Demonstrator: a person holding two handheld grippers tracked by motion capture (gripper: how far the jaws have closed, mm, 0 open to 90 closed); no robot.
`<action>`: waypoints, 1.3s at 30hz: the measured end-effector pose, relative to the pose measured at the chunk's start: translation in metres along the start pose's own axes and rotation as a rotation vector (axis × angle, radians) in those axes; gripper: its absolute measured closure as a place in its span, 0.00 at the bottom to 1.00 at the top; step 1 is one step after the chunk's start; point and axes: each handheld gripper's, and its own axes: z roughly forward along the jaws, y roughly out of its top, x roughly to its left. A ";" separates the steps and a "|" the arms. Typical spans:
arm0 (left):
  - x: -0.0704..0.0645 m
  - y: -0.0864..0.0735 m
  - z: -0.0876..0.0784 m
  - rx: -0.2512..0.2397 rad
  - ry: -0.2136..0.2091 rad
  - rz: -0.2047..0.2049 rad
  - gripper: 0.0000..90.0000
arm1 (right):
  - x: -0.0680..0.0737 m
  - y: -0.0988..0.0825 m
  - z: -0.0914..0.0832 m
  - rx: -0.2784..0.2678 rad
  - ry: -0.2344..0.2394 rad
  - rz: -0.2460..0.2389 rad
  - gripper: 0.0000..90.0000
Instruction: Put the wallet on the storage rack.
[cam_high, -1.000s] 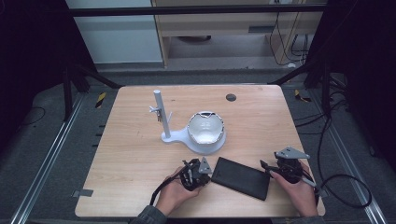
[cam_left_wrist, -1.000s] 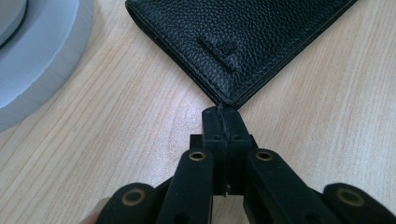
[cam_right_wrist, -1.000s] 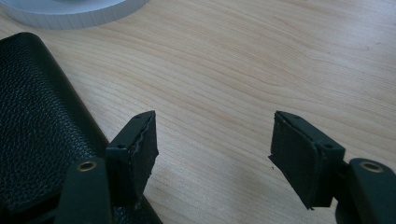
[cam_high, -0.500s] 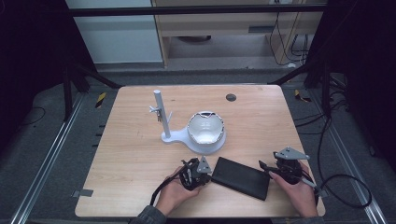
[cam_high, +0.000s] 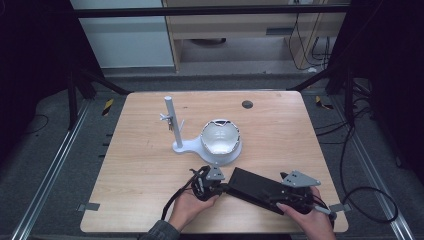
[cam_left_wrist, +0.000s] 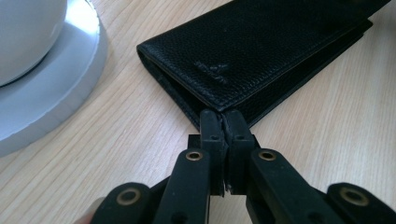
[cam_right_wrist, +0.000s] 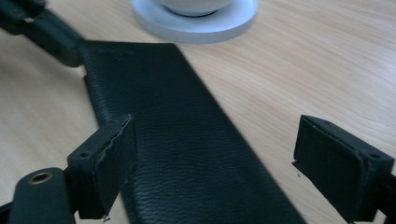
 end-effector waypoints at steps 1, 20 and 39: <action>0.000 0.001 0.001 0.003 0.002 0.003 0.98 | 0.003 0.000 0.001 0.003 0.010 -0.008 0.14; 0.010 0.024 0.008 -0.001 0.002 0.000 0.95 | 0.015 0.003 0.017 0.069 0.033 -0.074 0.13; 0.013 0.032 0.003 0.011 0.007 -0.003 0.95 | 0.023 0.014 0.030 0.180 0.020 -0.155 0.17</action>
